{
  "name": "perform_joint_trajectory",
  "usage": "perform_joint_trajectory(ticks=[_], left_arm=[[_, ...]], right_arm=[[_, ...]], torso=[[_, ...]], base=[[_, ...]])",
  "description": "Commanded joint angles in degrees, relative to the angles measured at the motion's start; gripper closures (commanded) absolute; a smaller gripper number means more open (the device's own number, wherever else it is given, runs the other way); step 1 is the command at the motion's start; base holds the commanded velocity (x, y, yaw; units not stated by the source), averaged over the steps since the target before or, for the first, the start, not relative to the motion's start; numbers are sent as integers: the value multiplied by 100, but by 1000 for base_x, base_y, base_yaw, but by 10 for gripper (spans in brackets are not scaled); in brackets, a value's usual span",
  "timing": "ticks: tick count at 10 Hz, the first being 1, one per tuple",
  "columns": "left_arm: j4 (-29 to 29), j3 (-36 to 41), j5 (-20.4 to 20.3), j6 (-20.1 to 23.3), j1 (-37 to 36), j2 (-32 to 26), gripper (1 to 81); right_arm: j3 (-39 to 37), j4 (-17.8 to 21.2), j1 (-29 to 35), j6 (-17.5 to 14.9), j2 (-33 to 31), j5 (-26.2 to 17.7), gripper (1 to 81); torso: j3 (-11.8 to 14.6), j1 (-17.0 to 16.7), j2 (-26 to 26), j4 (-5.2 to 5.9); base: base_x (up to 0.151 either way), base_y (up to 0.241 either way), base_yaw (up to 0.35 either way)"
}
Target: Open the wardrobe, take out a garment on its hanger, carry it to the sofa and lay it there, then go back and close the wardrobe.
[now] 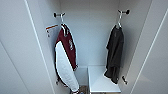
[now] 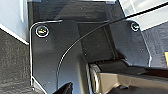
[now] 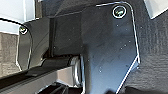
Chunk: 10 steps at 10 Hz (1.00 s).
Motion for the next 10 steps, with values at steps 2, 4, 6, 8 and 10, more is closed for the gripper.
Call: perform_joint_trajectory(ticks=[2,4,6,8,10], left_arm=[[44,27,261,38,-214,26,10],[44,27,261,38,-206,26,10],[44,27,261,38,-206,26,10],[44,27,261,38,-206,26,10],[44,27,261,29,-206,26,10]], right_arm=[[28,-28,240,8,21,-337,10],[28,-28,240,8,21,-337,10],[28,-28,240,8,30,-337,10],[28,-28,240,8,30,-328,10],[28,-28,240,8,39,-328,10]], torso=[[0,1,0,0],[0,1,0,0],[0,1,0,0],[0,1,0,0],[0,1,0,0]], base=[[88,0,0],[84,0,0],[80,0,0],[80,0,0],[72,0,0]])
